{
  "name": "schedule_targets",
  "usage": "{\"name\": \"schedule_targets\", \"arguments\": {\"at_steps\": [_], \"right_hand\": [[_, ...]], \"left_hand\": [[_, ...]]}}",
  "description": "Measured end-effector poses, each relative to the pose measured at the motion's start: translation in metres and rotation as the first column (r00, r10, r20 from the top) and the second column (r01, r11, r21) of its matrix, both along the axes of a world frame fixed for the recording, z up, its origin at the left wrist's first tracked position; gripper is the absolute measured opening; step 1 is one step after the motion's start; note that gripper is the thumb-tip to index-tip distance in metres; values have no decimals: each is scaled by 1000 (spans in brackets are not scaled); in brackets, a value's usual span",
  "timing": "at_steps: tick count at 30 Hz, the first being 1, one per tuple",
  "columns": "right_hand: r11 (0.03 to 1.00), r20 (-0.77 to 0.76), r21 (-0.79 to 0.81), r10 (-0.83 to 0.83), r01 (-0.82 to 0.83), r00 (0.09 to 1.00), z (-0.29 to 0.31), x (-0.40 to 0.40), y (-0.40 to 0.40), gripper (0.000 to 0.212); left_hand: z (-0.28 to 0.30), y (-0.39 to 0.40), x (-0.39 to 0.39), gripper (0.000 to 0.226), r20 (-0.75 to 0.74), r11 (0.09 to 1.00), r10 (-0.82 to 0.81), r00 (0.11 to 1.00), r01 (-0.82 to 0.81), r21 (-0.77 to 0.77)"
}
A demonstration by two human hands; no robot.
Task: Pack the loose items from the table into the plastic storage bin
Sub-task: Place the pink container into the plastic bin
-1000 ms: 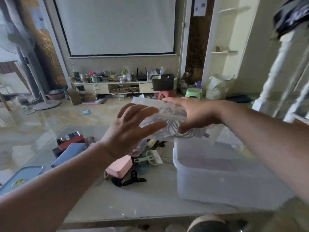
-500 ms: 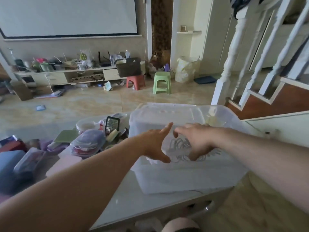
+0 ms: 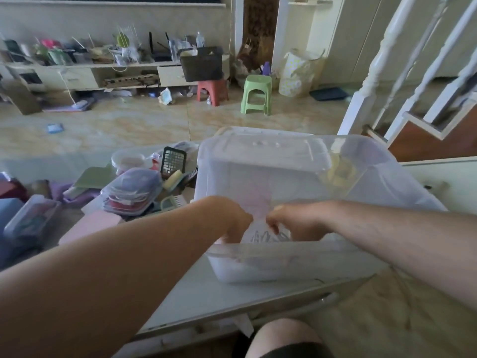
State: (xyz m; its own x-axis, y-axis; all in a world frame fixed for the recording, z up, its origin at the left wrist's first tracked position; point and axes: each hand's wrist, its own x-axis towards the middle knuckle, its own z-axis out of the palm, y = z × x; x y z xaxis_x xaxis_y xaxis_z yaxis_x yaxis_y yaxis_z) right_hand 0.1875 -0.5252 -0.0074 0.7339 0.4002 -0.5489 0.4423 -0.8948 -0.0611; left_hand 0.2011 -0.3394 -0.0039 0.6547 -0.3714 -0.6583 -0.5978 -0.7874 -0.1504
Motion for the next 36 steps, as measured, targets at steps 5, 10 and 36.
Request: {"name": "schedule_targets", "arguments": {"at_steps": [5,10,36], "right_hand": [[998,30,-1,-60,60,998,-1,-6,11,47],[995,316,96,-62,33,947,33,-12,27,57],[936,203,157,-344,316,917,16,47,378,82]], "left_hand": [[5,23,-24,101,-6,999,27,1000,-27,47],[31,46,-48,73,153,894,173,973,-91,-438],[-88,306,-69,93,42,291,901,432,-529,-797]]}}
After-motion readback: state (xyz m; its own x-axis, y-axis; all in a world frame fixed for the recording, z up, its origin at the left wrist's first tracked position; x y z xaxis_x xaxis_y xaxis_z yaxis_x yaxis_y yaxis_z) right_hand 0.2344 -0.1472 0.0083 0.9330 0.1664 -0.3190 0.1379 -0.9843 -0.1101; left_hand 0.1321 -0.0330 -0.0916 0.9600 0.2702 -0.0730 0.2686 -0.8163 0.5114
